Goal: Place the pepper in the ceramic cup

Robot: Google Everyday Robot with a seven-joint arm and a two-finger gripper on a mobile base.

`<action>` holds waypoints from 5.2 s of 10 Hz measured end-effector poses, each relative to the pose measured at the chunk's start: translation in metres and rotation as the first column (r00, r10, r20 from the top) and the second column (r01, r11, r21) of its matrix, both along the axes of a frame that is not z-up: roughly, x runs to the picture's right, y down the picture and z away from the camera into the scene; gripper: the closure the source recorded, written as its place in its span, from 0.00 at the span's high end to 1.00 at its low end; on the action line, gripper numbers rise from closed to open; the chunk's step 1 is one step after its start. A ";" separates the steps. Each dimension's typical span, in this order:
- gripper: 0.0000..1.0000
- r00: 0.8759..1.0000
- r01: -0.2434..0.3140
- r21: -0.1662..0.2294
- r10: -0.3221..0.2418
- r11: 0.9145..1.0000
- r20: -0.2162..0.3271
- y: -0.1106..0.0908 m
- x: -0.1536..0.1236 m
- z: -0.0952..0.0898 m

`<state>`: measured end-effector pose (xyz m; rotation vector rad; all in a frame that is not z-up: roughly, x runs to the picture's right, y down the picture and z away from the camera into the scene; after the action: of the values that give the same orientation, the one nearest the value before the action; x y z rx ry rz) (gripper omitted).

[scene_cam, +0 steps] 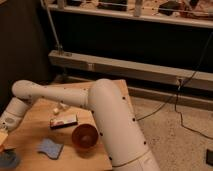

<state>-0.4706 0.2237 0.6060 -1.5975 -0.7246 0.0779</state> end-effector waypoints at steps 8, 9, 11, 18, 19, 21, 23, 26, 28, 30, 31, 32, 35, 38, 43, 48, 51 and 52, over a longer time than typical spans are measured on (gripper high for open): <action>0.00 1.000 0.028 0.028 -0.028 0.999 0.013 0.021 -0.011 0.016; 0.00 0.999 0.033 0.033 -0.033 0.999 0.000 0.026 -0.012 0.017; 0.00 0.999 0.041 0.029 -0.040 0.999 -0.013 0.031 -0.015 0.018; 0.00 0.997 0.076 -0.015 -0.076 0.997 -0.012 0.049 -0.027 0.016; 0.00 0.997 0.079 -0.019 -0.079 0.997 -0.011 0.050 -0.028 0.016; 0.00 0.996 0.086 -0.029 -0.086 0.996 0.003 0.053 -0.032 0.015; 0.00 0.996 0.084 -0.055 -0.083 0.995 0.027 0.052 -0.036 0.011; 0.00 0.996 0.070 -0.106 -0.064 0.992 0.063 0.047 -0.040 0.013; 0.00 0.995 0.061 -0.099 -0.053 0.993 0.085 0.047 -0.040 0.019; 0.00 0.991 0.052 -0.095 -0.040 0.994 0.127 0.046 -0.038 0.019; 0.00 0.985 0.051 -0.104 -0.033 0.993 0.167 0.043 -0.035 0.014; 0.00 0.976 0.055 -0.124 -0.027 0.991 0.217 0.039 -0.030 0.008; 0.00 0.926 0.085 -0.204 -0.002 0.975 0.377 0.030 -0.012 -0.003; 0.00 0.905 0.115 -0.163 -0.036 0.980 0.424 0.040 -0.014 0.004; 0.00 0.922 0.100 -0.090 -0.058 0.991 0.384 0.045 -0.028 0.015; 0.00 0.922 0.109 -0.058 -0.079 0.992 0.380 0.047 -0.027 0.013; 0.00 0.923 0.115 -0.062 -0.084 0.991 0.376 0.050 -0.028 0.013; 0.00 0.923 0.116 -0.062 -0.085 0.991 0.376 0.050 -0.029 0.013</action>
<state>-0.4992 0.2739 0.6193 -1.7486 -0.9396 -0.2827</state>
